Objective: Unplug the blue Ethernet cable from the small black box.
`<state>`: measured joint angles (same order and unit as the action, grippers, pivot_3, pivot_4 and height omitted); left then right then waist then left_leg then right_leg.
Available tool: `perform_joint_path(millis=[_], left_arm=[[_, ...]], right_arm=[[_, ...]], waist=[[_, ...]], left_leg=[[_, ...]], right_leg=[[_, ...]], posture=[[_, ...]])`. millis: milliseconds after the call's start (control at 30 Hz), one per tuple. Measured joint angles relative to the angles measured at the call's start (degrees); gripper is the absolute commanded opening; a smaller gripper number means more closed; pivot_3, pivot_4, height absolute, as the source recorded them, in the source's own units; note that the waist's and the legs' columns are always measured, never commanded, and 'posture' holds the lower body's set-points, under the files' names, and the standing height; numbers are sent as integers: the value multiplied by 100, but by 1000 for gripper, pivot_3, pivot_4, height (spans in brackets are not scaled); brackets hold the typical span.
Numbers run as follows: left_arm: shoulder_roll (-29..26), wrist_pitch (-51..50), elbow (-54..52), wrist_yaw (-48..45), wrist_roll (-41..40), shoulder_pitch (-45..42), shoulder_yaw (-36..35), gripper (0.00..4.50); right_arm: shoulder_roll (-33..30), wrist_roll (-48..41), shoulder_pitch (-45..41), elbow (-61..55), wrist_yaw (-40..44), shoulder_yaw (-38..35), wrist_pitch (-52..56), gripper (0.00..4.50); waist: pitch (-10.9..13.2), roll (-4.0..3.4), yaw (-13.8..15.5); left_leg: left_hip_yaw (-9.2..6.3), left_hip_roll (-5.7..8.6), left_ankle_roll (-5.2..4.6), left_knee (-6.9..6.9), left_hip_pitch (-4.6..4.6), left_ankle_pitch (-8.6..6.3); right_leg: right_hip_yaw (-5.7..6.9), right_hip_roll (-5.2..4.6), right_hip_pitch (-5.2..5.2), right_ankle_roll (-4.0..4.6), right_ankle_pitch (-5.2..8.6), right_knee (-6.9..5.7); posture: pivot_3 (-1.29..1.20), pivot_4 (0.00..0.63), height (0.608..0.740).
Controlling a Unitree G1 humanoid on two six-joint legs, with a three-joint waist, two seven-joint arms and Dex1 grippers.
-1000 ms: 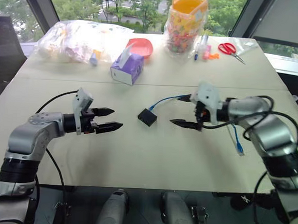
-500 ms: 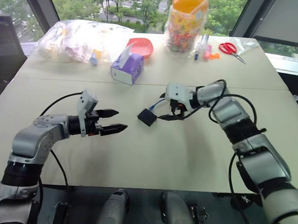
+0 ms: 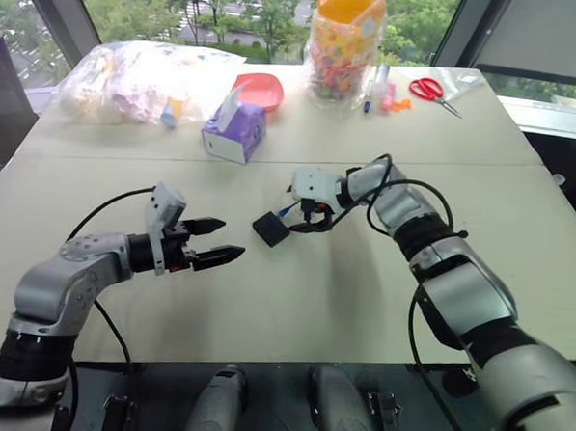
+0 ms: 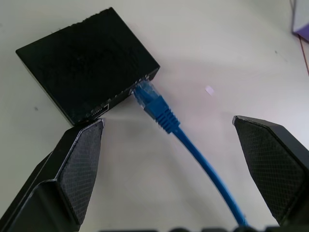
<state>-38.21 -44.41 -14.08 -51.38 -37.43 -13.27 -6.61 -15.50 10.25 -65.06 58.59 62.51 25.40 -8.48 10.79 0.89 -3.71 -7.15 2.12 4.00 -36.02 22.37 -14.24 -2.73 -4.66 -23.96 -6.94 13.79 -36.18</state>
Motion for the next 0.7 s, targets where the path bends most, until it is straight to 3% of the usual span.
perform_joint_path(millis=[167,200,333,500,533,700], left_arm=[[-5,-16,-87,107,-75,79,-94,4479],[-9,-18,-92,128,-77,81,-98,4498],[-10,-23,-128,154,-81,82,-98,4500],[-28,-26,-137,156,-83,82,-98,4500],[-36,-26,-137,152,-83,81,-98,4500],[-59,-25,-42,111,-76,-67,-80,4500]], right_arm=[[276,56,-93,176,26,-128,325,4500],[296,96,-115,210,13,-129,329,4246],[395,146,-132,310,7,-136,321,2876],[524,249,-114,355,-59,-137,310,347],[536,263,-96,344,-105,-137,299,53],[413,475,139,-52,-315,-74,89,53]], waist=[[0,0,-39],[-1,0,-37],[-1,0,-40],[-1,0,-36],[-1,0,-35],[-1,0,-24]], left_leg=[[0,-1,0,1,-3,0],[0,-1,1,0,-3,0],[1,-1,2,0,-8,1],[0,-1,9,-4,-12,6],[0,-1,9,-5,-14,6],[-1,-1,9,-5,-32,6]], right_leg=[[-1,2,-2,2,-1,-3],[-1,2,-2,2,-1,-3],[-1,3,1,5,-4,-4],[-2,4,5,8,-6,-6],[-2,4,8,8,-6,-6],[-1,5,27,8,-6,-6]], posture=[[0,150,740],[0,150,740],[0,150,740],[0,150,740],[0,150,740],[0,150,740]])
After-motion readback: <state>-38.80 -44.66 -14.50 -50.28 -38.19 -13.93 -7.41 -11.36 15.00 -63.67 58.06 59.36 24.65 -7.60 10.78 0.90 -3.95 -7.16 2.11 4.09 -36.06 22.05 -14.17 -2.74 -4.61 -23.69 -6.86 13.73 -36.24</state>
